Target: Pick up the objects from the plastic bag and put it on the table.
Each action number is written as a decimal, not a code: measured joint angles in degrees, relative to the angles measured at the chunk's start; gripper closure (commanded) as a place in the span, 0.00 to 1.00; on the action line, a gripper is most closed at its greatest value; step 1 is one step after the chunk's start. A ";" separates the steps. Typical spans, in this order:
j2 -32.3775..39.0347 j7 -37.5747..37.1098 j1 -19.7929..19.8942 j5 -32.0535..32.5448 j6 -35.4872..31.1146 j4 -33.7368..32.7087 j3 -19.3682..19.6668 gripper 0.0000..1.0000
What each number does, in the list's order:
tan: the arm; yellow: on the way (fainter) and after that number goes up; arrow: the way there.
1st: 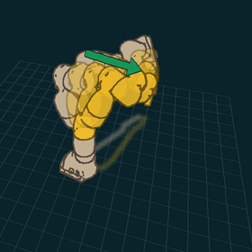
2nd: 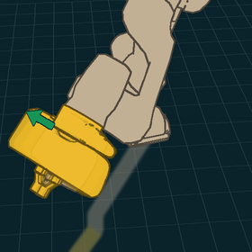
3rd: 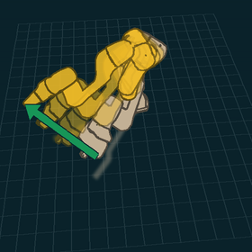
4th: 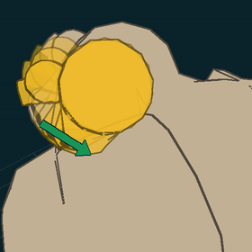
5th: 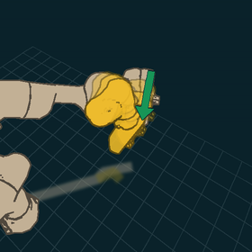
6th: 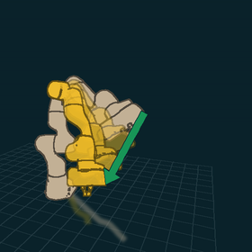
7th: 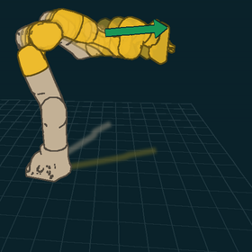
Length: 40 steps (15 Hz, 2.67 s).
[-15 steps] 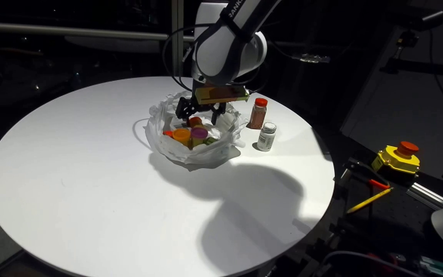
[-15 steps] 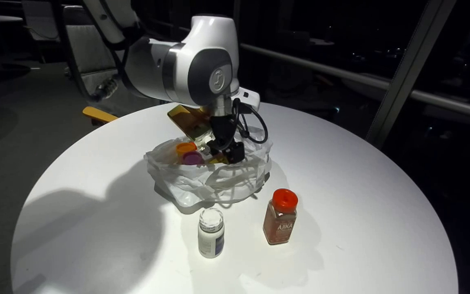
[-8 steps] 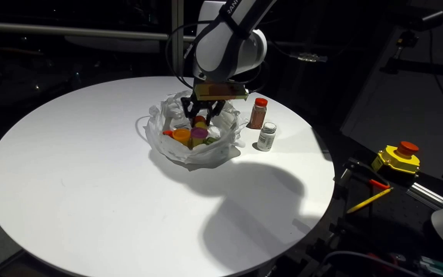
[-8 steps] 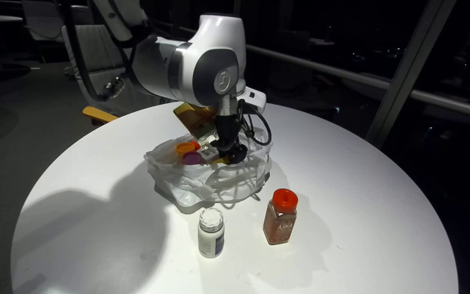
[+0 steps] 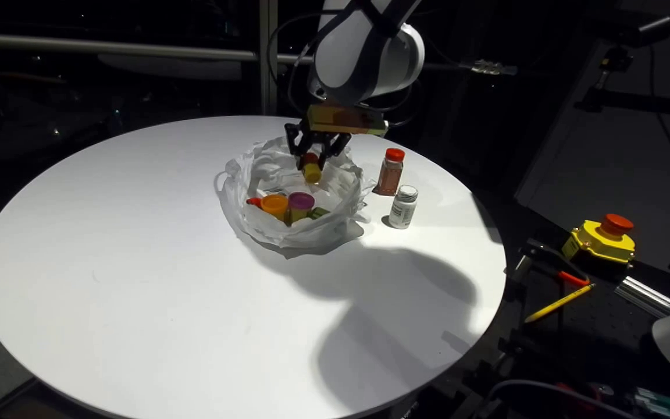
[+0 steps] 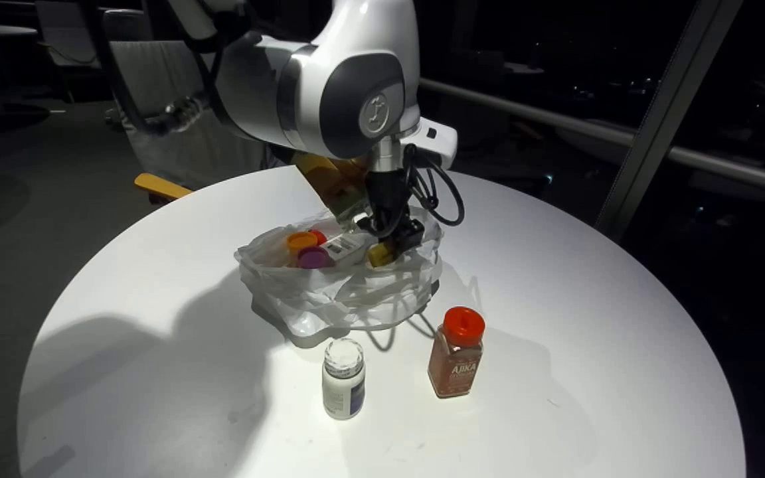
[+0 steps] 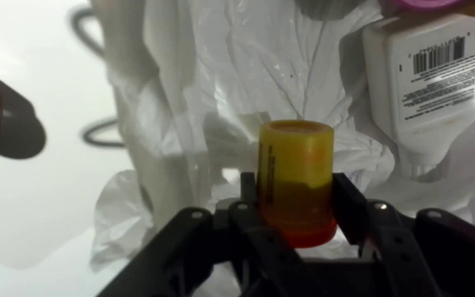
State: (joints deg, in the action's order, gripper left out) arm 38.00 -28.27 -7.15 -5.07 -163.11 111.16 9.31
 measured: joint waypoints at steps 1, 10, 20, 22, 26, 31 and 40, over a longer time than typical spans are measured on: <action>-2.38 0.00 -0.32 0.00 -0.53 2.16 0.14 0.77; -23.99 0.48 -9.56 6.29 0.92 25.66 -3.74 0.77; -19.37 4.29 -8.00 3.81 1.80 31.92 -11.54 0.77; -16.47 4.97 -7.38 3.81 1.80 31.04 -11.25 0.27; -14.43 5.59 -6.80 3.80 1.73 29.03 -11.10 0.06; -19.93 5.64 -6.81 3.89 -0.01 27.88 -10.54 0.00; -20.78 7.48 -5.72 10.66 2.32 23.17 -5.87 0.00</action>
State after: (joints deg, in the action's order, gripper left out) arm 17.23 -20.79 -12.86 5.59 -160.79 134.33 3.44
